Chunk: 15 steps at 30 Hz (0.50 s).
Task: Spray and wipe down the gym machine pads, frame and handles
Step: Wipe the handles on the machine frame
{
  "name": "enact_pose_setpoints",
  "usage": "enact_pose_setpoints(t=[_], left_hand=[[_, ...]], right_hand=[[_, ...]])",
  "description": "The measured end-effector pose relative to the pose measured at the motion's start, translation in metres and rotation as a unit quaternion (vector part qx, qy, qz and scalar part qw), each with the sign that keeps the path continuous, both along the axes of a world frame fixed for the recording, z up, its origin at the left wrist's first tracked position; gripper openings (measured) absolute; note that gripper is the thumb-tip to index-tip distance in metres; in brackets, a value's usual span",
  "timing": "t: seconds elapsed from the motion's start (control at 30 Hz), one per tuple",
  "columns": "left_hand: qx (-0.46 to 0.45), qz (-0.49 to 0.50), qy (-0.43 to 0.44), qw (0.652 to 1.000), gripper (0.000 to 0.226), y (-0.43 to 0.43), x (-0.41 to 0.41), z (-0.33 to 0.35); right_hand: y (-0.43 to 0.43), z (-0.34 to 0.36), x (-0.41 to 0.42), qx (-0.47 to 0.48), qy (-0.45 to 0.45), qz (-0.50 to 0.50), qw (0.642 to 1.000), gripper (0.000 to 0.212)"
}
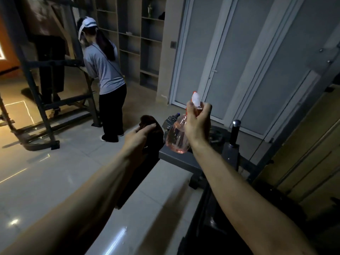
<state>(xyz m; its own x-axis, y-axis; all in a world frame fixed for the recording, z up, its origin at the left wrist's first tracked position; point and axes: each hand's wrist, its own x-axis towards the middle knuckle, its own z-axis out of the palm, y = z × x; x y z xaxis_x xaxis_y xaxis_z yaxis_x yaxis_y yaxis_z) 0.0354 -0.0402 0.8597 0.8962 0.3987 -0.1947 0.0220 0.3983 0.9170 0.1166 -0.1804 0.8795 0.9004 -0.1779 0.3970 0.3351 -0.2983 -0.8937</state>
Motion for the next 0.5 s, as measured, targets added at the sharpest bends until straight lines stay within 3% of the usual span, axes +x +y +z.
enact_pose_setpoints(t=[0.1,0.2,0.3,0.33,0.43,0.5], left_hand=[[0.019,-0.071,0.002,0.997,0.011,0.049,0.011,-0.010],[0.031,-0.174,0.012,0.984,0.017,0.066,0.027,-0.025],[0.059,-0.270,0.020,0.961,0.033,0.064,0.049,-0.042],[0.062,-0.299,0.026,0.952,0.040,0.061,0.056,-0.046],[0.052,-0.364,0.046,0.929,0.052,0.041,0.076,-0.056],[0.042,-0.392,0.055,0.917,0.041,0.021,0.086,-0.059]], right_hand=[[0.050,-0.030,-0.012,0.104,0.015,-0.032,0.994,0.036],[0.067,-0.065,-0.010,0.146,0.065,-0.064,0.985,0.047],[0.063,-0.083,-0.013,0.142,0.112,-0.125,0.976,0.083],[0.059,-0.086,-0.016,0.136,0.114,-0.139,0.974,0.086],[0.042,-0.090,-0.030,0.103,0.119,-0.183,0.970,0.079],[0.030,-0.096,-0.037,0.079,0.113,-0.211,0.968,0.060]])
